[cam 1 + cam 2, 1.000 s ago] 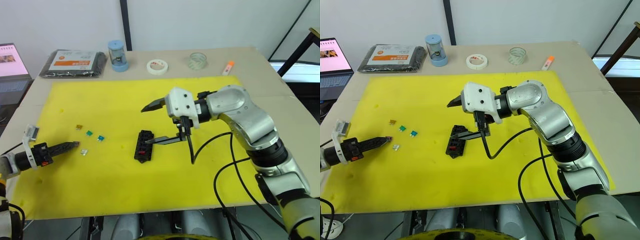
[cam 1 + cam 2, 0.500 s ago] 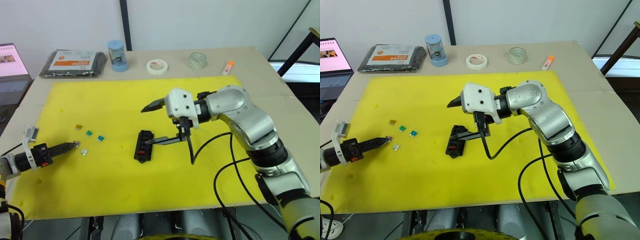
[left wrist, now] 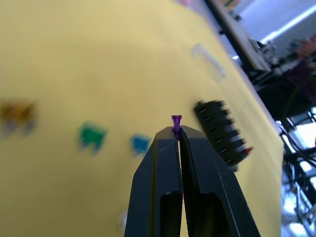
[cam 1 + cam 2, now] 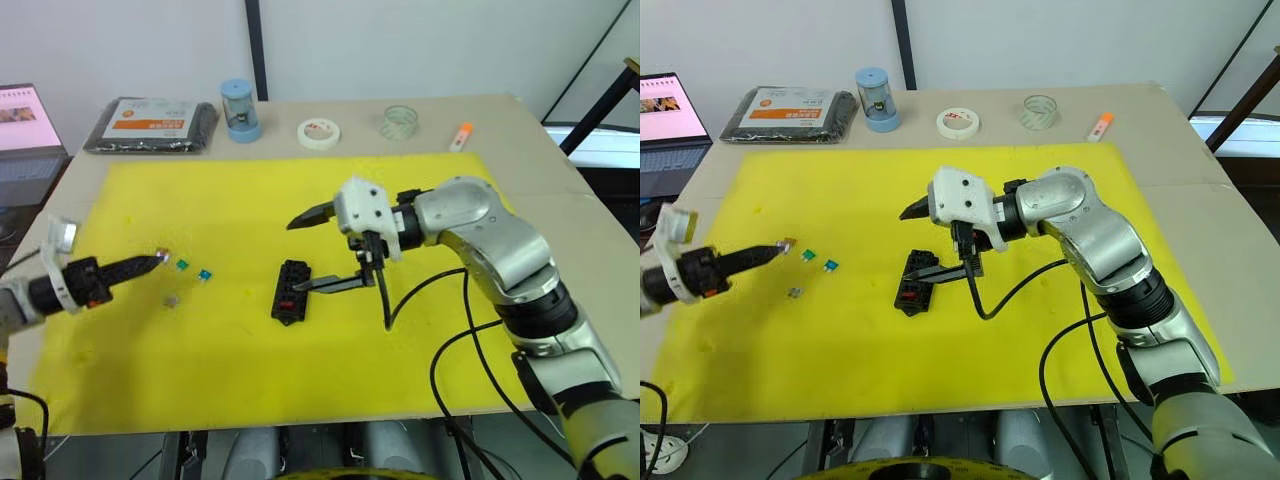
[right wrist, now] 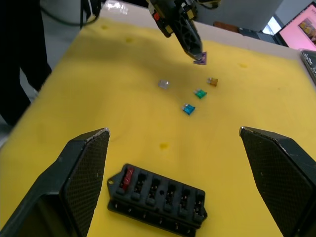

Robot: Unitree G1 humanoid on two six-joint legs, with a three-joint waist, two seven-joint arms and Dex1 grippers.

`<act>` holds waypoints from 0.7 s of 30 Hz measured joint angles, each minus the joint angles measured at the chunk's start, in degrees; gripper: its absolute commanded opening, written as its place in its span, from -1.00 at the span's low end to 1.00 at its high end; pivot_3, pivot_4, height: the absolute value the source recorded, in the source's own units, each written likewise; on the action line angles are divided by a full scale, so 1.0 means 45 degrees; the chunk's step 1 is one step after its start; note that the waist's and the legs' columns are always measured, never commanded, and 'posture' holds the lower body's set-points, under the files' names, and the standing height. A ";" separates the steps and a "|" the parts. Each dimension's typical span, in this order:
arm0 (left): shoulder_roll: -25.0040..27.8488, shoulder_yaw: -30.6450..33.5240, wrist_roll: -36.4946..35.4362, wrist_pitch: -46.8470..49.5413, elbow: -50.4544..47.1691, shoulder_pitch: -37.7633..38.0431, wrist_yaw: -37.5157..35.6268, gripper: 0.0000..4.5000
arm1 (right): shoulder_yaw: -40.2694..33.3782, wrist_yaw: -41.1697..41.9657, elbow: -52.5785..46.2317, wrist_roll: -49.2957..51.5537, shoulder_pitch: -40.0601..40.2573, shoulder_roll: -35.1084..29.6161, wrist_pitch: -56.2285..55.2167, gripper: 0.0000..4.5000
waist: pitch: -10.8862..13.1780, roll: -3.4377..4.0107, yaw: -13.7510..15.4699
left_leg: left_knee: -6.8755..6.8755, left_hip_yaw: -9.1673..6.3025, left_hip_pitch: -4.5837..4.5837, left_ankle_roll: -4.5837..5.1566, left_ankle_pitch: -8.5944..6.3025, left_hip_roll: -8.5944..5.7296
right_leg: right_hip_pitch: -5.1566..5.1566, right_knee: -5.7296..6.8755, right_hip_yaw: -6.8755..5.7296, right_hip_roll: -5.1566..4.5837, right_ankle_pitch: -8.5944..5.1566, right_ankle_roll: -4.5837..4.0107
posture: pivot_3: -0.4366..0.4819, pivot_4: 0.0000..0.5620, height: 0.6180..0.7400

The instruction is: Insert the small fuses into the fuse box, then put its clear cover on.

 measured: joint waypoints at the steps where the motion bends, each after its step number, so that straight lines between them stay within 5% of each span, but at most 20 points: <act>1: -0.0128 0.0102 -0.0349 0.0201 -0.0811 0.0068 0.0212 -0.99 | -0.0263 -0.0148 -0.0096 0.0315 -0.0002 0.0018 0.0412 1.00 | 0.0001 0.0001 -0.0010 | -0.0001 0.0000 0.0000 0.0000 0.0000 -0.0002 | 0.0000 -0.0001 0.0000 -0.0003 0.0000 0.0000 | -0.05 -0.47 1.00; 9: -0.1075 -0.0514 -0.2908 0.0761 -0.6419 -0.0619 0.1635 -0.99 | -0.3705 -0.2858 0.0125 0.4637 -0.1581 0.0938 0.6517 1.00 | 0.0010 0.0017 -0.0029 | -0.0014 -0.0020 0.0014 -0.0030 0.0017 0.0001 | 0.0006 -0.0003 0.0000 -0.0001 0.0001 -0.0002 | -0.05 -0.47 1.00; 18: -0.2514 -0.2380 -0.3795 0.0449 -0.6984 -0.2844 0.2726 -0.99 | -0.4542 -0.4307 0.0274 0.7081 -0.2319 0.0752 1.0219 1.00 | 0.0007 0.0012 0.0006 | -0.0015 -0.0025 0.0004 -0.0023 0.0014 -0.0009 | 0.0016 -0.0011 -0.0012 0.0053 0.0002 -0.0001 | -0.05 -0.47 1.00; 21: -0.2582 -0.2669 -0.3794 0.0222 -0.6848 -0.3094 0.2830 -1.00 | -0.4515 -0.4617 0.0020 0.7259 -0.2304 0.0549 1.0528 0.73 | 0.0008 0.0013 -0.0022 | -0.0015 -0.0024 0.0007 -0.0023 0.0014 -0.0002 | 0.0015 -0.0011 -0.0010 0.0068 0.0002 -0.0001 | -0.05 -0.47 1.00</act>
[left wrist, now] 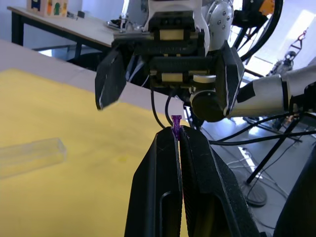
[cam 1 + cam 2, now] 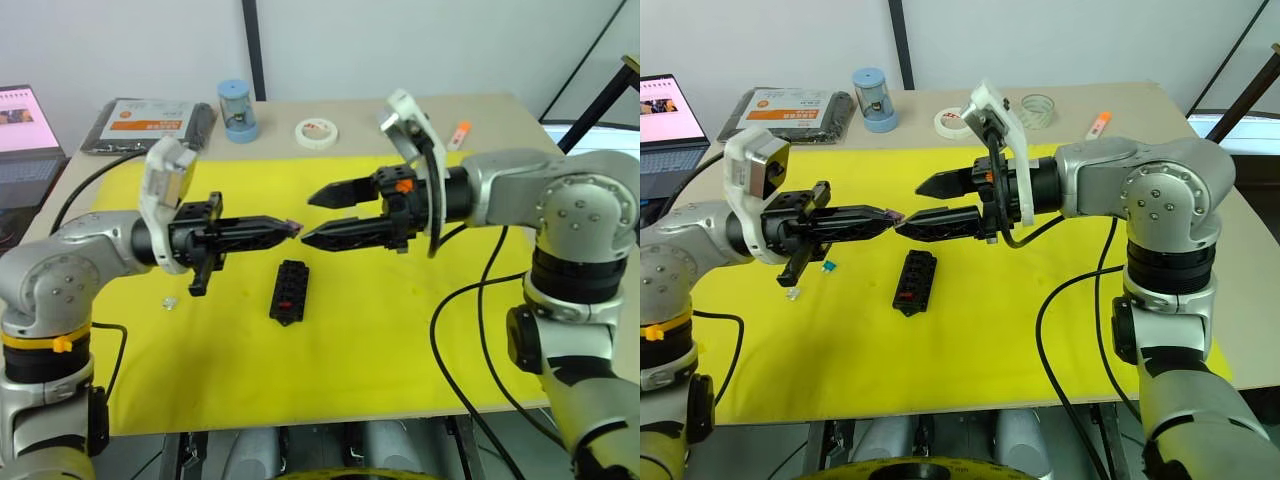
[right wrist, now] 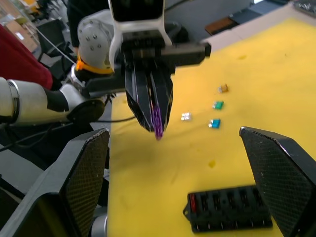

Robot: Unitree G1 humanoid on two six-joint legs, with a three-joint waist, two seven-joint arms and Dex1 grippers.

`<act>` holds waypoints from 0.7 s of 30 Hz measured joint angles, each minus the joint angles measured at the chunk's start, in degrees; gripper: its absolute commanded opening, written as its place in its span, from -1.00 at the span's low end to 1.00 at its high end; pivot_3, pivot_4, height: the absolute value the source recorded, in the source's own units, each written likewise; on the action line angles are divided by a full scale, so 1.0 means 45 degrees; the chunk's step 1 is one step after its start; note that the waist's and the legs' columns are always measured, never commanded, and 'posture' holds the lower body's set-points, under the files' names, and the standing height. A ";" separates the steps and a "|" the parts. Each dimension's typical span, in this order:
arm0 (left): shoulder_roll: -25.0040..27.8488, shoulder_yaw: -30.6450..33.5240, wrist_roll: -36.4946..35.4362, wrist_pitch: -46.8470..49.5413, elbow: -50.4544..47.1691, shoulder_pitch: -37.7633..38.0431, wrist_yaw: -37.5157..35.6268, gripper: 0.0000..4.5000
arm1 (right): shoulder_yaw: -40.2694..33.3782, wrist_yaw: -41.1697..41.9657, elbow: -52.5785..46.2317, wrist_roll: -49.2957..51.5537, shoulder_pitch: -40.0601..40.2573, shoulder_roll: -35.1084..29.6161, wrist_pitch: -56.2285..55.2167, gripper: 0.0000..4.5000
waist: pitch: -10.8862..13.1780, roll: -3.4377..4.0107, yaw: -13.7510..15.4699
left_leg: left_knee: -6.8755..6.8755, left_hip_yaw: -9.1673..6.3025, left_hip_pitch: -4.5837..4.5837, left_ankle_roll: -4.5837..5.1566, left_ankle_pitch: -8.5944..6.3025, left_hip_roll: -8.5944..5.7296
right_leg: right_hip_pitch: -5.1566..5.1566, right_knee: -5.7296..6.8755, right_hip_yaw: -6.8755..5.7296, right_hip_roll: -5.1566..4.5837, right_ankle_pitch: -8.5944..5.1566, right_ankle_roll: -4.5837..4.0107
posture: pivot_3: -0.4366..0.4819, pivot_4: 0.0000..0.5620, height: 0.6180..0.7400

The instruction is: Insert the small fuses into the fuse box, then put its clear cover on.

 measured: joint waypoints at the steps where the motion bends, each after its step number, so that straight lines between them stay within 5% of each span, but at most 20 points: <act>1: -0.0009 -0.0049 0.0000 -0.0079 0.0083 -0.0048 0.0013 -1.00 | 0.0001 -0.0126 -0.0094 0.0041 0.0015 -0.0021 0.0033 0.61 | 0.0000 -0.0001 -0.0003 | 0.0000 -0.0001 0.0001 0.0000 0.0000 0.0007 | 0.0000 0.0000 0.0000 0.0009 0.0000 0.0000 | -0.05 -0.47 1.00; 4: -0.0004 -0.0061 0.0000 -0.0160 0.0218 -0.0107 0.0036 -1.00 | 0.0019 -0.0405 -0.0245 0.0144 0.0146 -0.0015 0.0075 0.16 | 0.0000 0.0000 0.0016 | 0.0000 -0.0007 0.0000 -0.0002 0.0001 0.0015 | 0.0000 0.0000 0.0000 0.0025 0.0000 0.0000 | -0.05 -0.47 1.00; 10: 0.0001 -0.0127 0.0035 -0.0439 0.0422 -0.0107 0.0083 -1.00 | 0.0015 -0.0945 -0.0444 0.0540 0.0200 0.0238 0.0164 0.16 | 0.0000 -0.0001 0.0023 | 0.0000 -0.0011 -0.0004 -0.0002 0.0001 0.0016 | 0.0001 -0.0005 0.0000 0.0025 0.0000 0.0000 | -0.05 -0.47 1.00; 15: 0.0007 -0.0207 0.0049 -0.0605 0.0428 -0.0106 0.0143 -1.00 | 0.0006 -0.1266 -0.0455 0.0866 0.0203 0.0299 0.0169 -0.34 | 0.0000 -0.0001 0.0034 | 0.0000 -0.0014 -0.0006 -0.0002 0.0001 0.0014 | 0.0003 -0.0007 0.0001 0.0024 0.0000 0.0000 | -0.05 -0.47 1.00; 21: 0.0087 -0.0444 0.0161 -0.0666 0.0426 -0.0091 0.0135 -1.00 | -0.0005 -0.1533 -0.0451 0.1271 0.0202 0.0323 0.0169 -0.34 | 0.0000 0.0000 0.0027 | 0.0000 -0.0016 -0.0005 -0.0002 0.0001 0.0015 | 0.0003 -0.0008 0.0001 0.0026 -0.0001 0.0000 | -0.05 -0.47 1.00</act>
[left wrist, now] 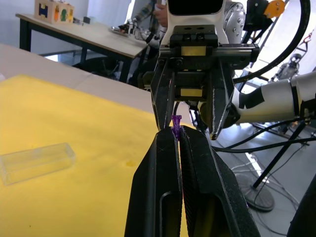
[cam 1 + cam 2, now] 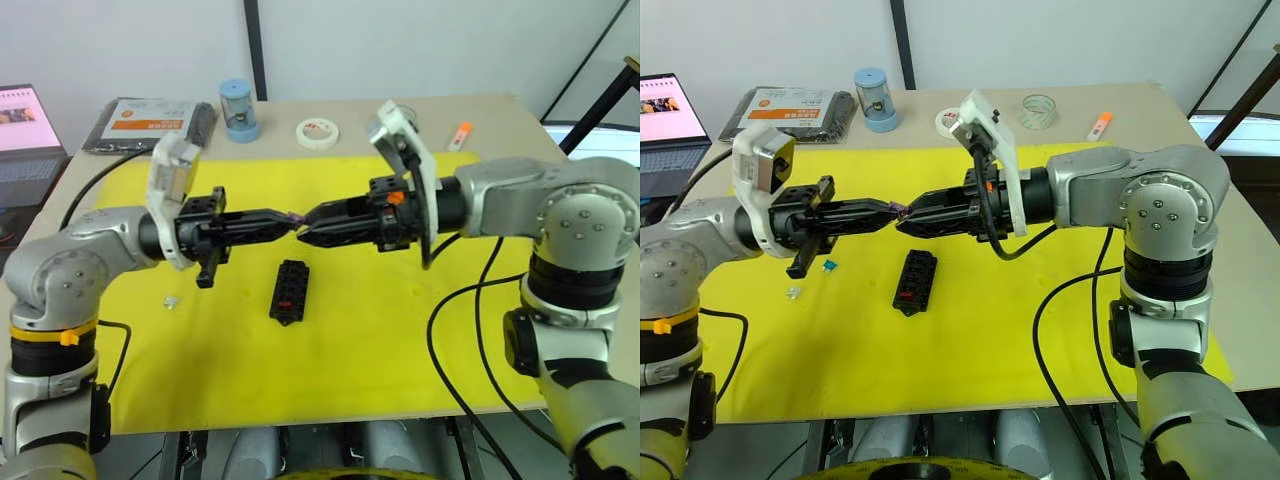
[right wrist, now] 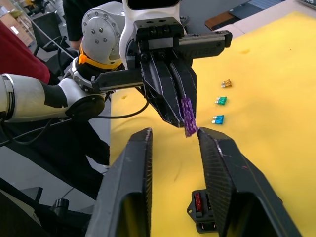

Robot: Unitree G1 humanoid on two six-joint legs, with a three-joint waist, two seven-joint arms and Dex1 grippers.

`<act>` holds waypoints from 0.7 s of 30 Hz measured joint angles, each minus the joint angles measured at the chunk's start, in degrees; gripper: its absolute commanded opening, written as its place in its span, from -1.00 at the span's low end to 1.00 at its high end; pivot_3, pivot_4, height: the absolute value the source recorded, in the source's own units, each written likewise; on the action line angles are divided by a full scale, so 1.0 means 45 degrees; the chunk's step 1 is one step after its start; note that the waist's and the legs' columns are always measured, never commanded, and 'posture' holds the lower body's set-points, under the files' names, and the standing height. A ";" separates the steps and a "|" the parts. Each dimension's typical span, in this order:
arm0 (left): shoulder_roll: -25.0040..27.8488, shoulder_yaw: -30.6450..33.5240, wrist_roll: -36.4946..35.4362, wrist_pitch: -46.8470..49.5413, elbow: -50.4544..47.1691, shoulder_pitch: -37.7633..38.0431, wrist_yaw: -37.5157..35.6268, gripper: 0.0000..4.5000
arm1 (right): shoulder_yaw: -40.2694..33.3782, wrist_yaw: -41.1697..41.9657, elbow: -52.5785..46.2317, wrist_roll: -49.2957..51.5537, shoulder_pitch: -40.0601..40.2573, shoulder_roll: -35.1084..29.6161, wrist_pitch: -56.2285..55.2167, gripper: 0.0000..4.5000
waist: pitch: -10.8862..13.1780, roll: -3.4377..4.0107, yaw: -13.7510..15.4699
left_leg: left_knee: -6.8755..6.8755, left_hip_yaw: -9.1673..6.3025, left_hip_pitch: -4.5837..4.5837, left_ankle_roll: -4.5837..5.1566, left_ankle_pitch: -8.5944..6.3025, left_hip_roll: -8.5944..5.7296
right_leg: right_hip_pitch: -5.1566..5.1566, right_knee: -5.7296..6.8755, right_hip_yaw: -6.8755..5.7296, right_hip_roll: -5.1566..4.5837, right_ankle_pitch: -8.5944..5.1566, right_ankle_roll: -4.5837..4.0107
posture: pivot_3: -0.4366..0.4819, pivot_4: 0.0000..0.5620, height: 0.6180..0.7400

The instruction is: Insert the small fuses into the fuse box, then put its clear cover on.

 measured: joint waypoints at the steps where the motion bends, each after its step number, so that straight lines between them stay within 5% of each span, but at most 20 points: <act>1: 0.0020 -0.0020 0.0022 -0.0012 0.0000 0.0005 -0.0010 -1.00 | -0.0001 -0.0067 0.0002 0.0074 0.0000 0.0004 0.0000 -0.34 | 0.0000 0.0000 0.0000 | 0.0000 0.0000 0.0000 0.0000 0.0000 0.0000 | 0.0000 0.0000 0.0000 0.0000 0.0000 0.0000 | -0.05 -0.47 1.00; 21: 0.0140 -0.0080 0.0042 -0.0287 0.0002 0.0062 -0.0057 -1.00 | -0.0004 -0.0449 0.0135 0.0497 -0.0001 0.0015 -0.0060 -0.34 | 0.0000 0.0000 0.0001 | -0.0001 -0.0005 -0.0003 0.0002 -0.0001 0.0000 | 0.0000 -0.0006 0.0000 0.0000 0.0000 0.0000 | -0.05 -0.47 1.00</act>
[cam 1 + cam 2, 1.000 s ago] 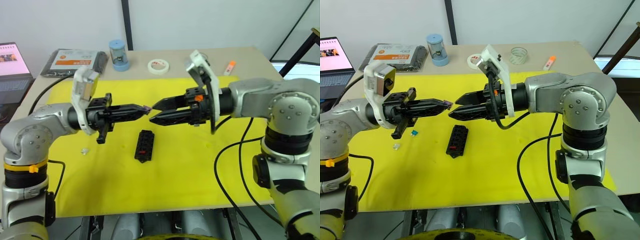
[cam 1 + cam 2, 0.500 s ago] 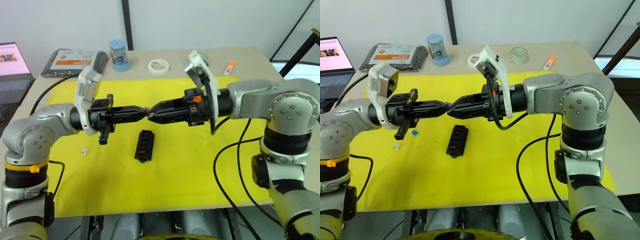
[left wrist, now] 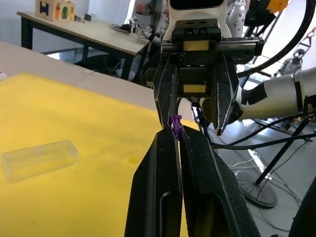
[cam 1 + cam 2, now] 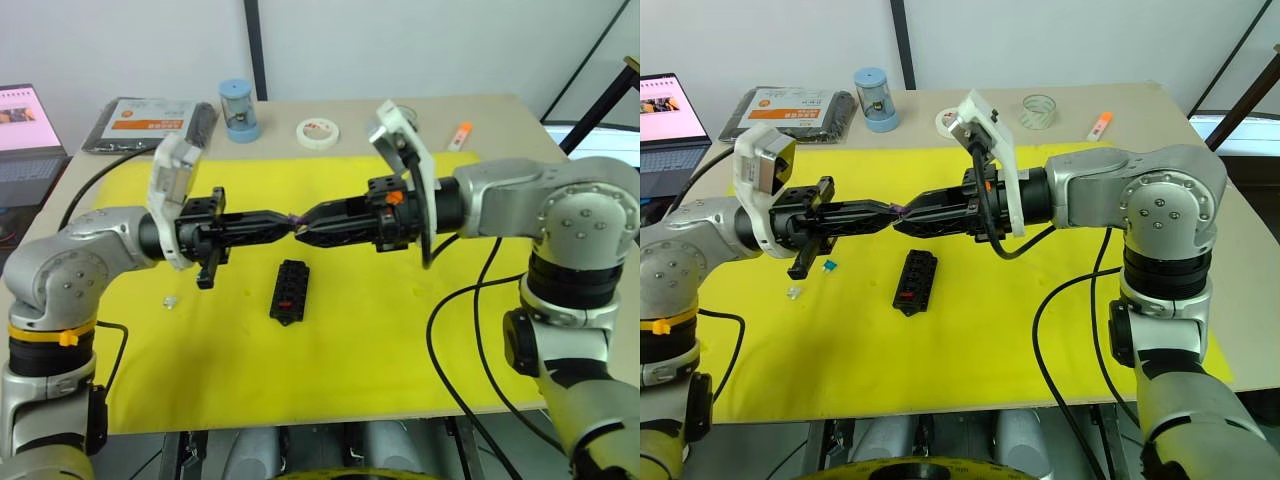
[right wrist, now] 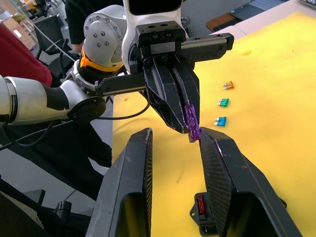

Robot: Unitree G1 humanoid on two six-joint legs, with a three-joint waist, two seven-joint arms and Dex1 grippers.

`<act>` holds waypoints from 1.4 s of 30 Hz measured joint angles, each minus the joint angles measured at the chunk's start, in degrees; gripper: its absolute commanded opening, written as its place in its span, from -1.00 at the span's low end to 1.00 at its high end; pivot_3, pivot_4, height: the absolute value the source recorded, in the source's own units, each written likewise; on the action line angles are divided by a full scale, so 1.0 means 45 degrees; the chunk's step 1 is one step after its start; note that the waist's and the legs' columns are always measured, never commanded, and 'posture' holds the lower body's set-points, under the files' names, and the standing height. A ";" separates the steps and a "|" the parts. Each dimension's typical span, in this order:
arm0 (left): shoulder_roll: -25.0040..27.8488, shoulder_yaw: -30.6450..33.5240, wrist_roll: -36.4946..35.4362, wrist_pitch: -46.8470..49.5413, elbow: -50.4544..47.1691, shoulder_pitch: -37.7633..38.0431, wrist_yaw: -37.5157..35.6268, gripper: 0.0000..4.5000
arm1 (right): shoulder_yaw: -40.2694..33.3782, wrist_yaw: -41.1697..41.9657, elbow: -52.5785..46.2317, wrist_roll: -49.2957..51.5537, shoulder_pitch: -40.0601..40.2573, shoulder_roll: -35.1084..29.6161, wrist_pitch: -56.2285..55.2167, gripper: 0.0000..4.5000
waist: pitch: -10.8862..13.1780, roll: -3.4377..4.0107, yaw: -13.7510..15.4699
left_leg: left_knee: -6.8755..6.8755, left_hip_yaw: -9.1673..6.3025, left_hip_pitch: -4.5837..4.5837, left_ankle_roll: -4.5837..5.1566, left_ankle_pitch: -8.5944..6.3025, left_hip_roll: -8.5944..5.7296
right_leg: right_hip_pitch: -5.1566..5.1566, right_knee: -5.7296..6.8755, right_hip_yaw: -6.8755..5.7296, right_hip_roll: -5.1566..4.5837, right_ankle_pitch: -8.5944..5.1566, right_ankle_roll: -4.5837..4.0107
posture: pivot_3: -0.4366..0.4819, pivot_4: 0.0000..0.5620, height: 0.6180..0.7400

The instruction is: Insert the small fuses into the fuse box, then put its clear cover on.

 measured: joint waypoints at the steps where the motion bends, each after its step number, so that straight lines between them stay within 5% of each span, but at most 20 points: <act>1: 0.0000 -0.0002 0.0001 -0.0014 0.0000 0.0011 -0.0006 -1.00 | 0.0000 -0.0005 0.0005 0.0013 0.0000 0.0000 0.0000 -0.34 | 0.0000 0.0000 0.0001 | 0.0000 0.0000 -0.0001 0.0000 0.0000 0.0001 | 0.0000 0.0000 0.0000 0.0000 0.0000 0.0000 | -0.05 -0.47 1.00; 15: 0.0000 -0.0037 0.0003 -0.0047 -0.0003 0.0145 0.0005 -1.00 | 0.0006 -0.0137 0.0023 0.0098 0.0000 0.0008 -0.0041 -0.34 | 0.0001 0.0001 0.0003 | -0.0002 -0.0003 -0.0003 0.0001 -0.0001 0.0001 | 0.0000 -0.0004 0.0000 0.0000 0.0000 0.0000 | -0.05 -0.47 1.00; 21: 0.0009 -0.0035 -0.0005 -0.0065 -0.0004 0.0145 -0.0097 -1.00 | -0.0009 -0.0292 0.0180 0.0097 0.0000 -0.0025 -0.0072 -0.99 | 0.0001 0.0001 0.0002 | -0.0003 -0.0004 -0.0003 0.0001 -0.0001 0.0001 | 0.0000 -0.0005 0.0000 0.0000 0.0000 0.0000 | -0.05 -0.47 1.00; 34: 0.0216 -0.0135 0.0142 -0.0182 -0.0035 0.0143 -0.0101 -1.00 | 0.0172 -0.0294 0.0187 0.0037 -0.0002 -0.0088 -0.0184 -0.99 | 0.0001 0.0001 0.0001 | -0.0005 -0.0007 -0.0003 0.0002 -0.0001 0.0001 | -0.0001 -0.0007 0.0000 0.0001 0.0000 -0.0001 | -0.05 -0.47 1.00; 42: 0.1461 -0.0676 0.1420 -0.0368 0.0165 0.0384 -0.0098 0.10 | 0.1777 0.1132 -0.0268 -0.1169 -0.0011 -0.1257 -0.1633 -1.00 | 0.0006 0.0004 -0.0003 | -0.0012 -0.0010 -0.0005 0.0067 -0.0038 0.0000 | -0.0005 -0.0015 -0.0001 0.0006 -0.0002 0.0000 | -0.05 -0.47 1.00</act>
